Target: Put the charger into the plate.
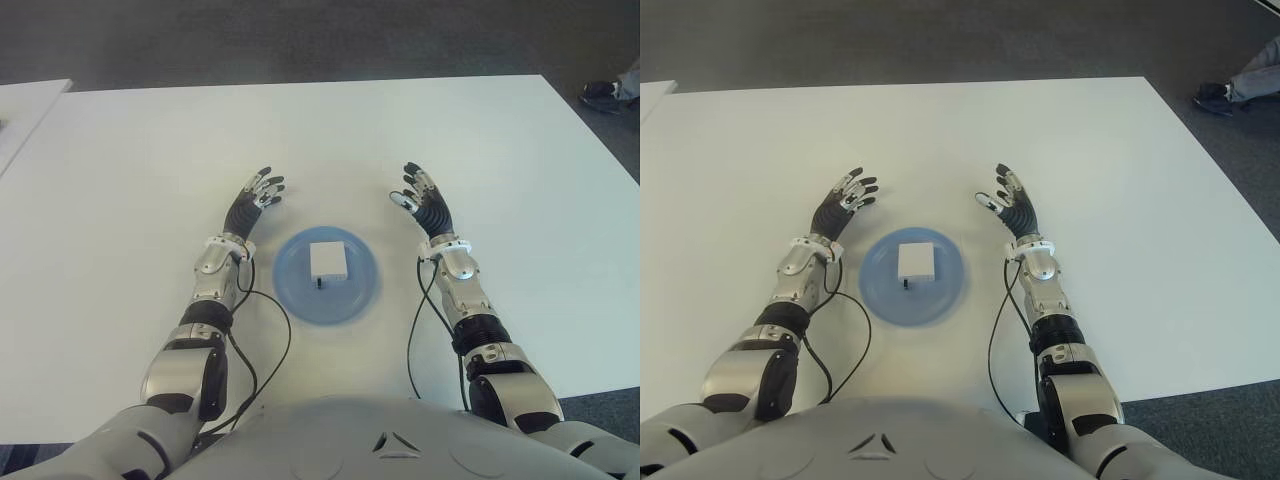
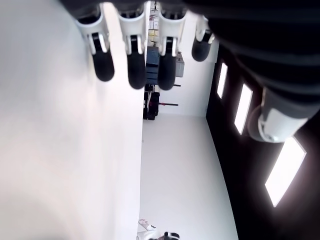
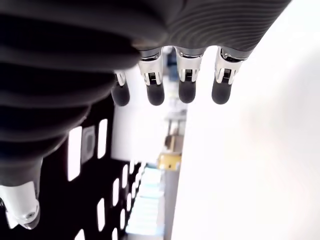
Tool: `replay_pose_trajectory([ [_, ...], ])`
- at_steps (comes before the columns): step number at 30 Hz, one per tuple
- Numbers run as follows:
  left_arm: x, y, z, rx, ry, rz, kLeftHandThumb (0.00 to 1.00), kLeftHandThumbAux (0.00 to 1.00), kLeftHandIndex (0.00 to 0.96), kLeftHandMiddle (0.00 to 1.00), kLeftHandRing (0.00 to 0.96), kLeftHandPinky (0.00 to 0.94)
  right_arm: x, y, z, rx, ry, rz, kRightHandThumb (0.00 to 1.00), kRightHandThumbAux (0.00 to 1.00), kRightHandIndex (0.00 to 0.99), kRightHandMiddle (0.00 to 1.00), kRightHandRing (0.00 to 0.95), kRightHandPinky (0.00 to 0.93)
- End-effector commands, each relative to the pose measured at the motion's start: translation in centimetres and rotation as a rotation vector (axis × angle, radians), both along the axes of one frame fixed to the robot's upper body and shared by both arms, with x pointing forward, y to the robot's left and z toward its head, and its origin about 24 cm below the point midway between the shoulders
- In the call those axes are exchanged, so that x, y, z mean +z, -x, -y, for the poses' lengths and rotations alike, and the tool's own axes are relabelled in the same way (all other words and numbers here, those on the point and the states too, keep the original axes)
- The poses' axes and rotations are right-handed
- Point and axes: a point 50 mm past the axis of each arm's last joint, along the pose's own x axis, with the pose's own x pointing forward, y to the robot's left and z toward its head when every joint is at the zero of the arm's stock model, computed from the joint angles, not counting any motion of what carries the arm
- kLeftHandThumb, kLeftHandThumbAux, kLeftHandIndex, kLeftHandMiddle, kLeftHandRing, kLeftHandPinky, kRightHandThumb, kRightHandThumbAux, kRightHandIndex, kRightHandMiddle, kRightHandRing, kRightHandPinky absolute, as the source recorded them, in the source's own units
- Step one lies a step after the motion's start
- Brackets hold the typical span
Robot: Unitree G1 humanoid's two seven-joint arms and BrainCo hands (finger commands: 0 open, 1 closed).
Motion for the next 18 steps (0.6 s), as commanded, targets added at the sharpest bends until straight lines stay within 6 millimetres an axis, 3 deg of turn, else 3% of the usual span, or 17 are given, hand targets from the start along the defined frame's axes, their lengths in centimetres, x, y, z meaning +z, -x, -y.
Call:
replay_pose_trajectory([
  [1, -1.4, 0.9, -0.3, 0.023, 0.009, -0.076, 0.0, 0.484, 0.063, 0.189, 0.188, 0.193, -1.3, 0.3, -0.2, -0.031, -0.082, -0.082, 0.06, 0.611, 0.0, 0.003, 0.0, 0.0],
  [18, -1.4, 0.9, -0.5, 0.035, 0.004, -0.075, 0.0, 0.475, 0.054, 0.179, 0.181, 0.179, -4.4, 1.5, 0.4, -0.031, -0.134, -0.206, 0.029, 0.625, 0.0, 0.034, 0.0, 0.0],
])
